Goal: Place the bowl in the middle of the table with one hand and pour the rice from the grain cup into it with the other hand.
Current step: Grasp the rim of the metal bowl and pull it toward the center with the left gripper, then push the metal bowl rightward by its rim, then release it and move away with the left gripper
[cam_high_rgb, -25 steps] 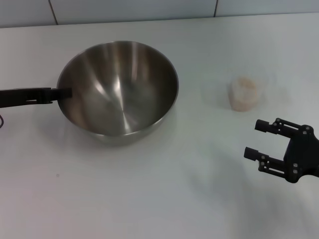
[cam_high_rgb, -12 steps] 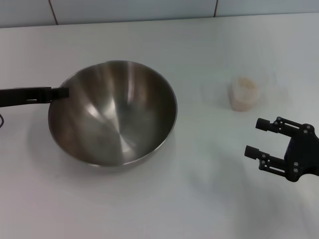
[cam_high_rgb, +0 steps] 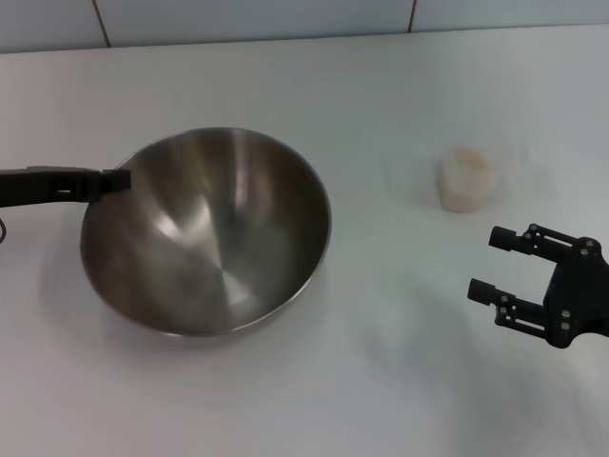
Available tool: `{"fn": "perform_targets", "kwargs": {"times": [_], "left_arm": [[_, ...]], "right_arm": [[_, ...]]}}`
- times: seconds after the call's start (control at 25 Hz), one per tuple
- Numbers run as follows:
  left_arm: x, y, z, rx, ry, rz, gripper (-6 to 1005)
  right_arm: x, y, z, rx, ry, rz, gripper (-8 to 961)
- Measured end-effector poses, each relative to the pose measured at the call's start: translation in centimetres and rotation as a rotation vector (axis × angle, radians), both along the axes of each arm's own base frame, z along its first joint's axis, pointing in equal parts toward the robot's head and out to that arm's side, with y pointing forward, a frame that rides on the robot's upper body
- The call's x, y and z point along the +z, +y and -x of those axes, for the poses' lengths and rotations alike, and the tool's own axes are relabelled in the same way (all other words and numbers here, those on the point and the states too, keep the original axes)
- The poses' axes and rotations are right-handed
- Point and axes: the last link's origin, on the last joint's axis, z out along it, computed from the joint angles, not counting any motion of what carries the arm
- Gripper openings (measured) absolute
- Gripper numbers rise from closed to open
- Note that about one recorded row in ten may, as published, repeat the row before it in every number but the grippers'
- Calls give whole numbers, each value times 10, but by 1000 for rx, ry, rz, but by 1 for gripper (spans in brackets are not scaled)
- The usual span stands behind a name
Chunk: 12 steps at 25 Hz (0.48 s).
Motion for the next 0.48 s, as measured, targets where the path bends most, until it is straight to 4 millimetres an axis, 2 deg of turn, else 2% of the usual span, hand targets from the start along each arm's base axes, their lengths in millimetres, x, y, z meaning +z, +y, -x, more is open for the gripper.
{"fn": "perform_targets", "kwargs": {"times": [0.28,0.48], "left_arm": [[1,2,-3,-15,2,-1,42],[1,6,-14,-44,-34,-1,42]], "right_arm": [[0,0,0,0,0,-1,646],[0,1,0,1,-1,-1,645]]}}
